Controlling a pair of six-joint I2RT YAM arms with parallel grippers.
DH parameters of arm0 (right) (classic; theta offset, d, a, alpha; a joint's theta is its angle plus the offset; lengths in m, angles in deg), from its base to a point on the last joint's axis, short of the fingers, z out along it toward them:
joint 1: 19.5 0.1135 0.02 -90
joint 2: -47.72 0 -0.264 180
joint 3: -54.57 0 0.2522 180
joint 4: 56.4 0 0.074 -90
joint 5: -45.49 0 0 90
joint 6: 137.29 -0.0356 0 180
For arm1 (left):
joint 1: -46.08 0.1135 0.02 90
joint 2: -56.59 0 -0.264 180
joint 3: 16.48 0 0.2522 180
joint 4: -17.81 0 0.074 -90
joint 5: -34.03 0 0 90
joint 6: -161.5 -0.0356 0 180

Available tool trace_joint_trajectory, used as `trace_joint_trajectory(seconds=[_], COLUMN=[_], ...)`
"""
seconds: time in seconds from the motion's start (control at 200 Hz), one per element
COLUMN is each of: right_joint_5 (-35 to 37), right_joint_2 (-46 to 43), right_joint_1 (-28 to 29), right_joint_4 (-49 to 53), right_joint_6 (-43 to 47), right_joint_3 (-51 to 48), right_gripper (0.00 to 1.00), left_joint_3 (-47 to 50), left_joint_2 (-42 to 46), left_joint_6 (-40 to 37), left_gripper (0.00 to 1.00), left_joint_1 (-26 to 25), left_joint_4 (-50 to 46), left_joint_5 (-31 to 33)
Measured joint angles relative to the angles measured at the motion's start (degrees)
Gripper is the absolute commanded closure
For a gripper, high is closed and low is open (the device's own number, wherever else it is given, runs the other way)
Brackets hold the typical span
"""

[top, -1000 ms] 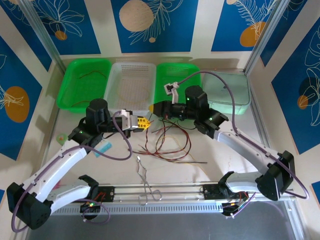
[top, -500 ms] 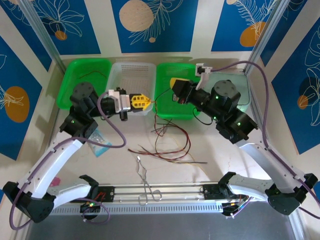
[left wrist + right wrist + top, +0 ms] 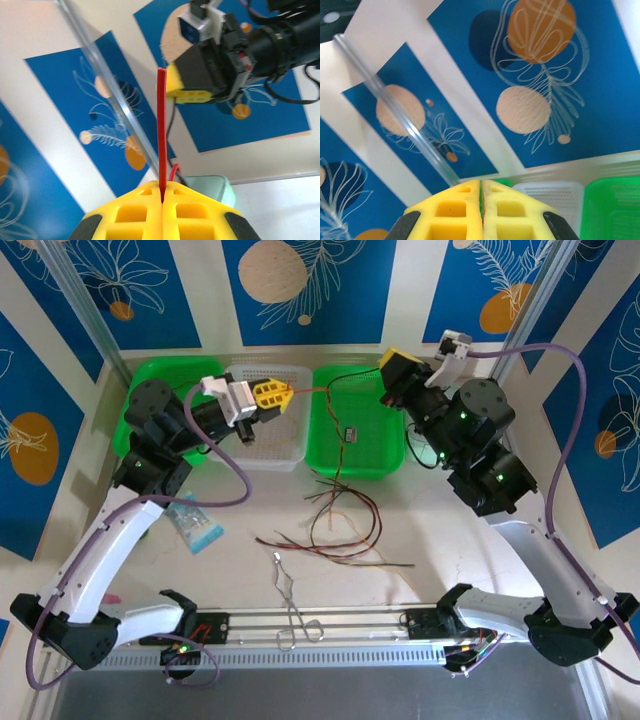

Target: Untangle the cables

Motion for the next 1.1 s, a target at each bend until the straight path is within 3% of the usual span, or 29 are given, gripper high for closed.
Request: trace_joint_trajectory(seconds=[0.365,0.69,1.101], right_joint_5=[1.66,7.52,10.51], right_joint_2=[-0.31,-6.08,-10.19], right_joint_1=[-8.07,-14.53,-21.53], right_joint_4=[1.92,3.96,8.2], right_joint_6=[-0.2,0.04,1.33], right_joint_3=[0.76,-0.37,-0.98], right_gripper=[1.0,1.0,1.0], left_joint_3=[-0.02,8.81,15.56], left_joint_2=[-0.09,3.43,9.05], left_joint_6=[3.76,5.29,7.76], left_gripper=[1.0,1.0,1.0], left_joint_1=[8.17,14.51,21.05], left_joint_4=[3.26,8.61,15.3], left_joint_5=[11.3,20.0,40.68])
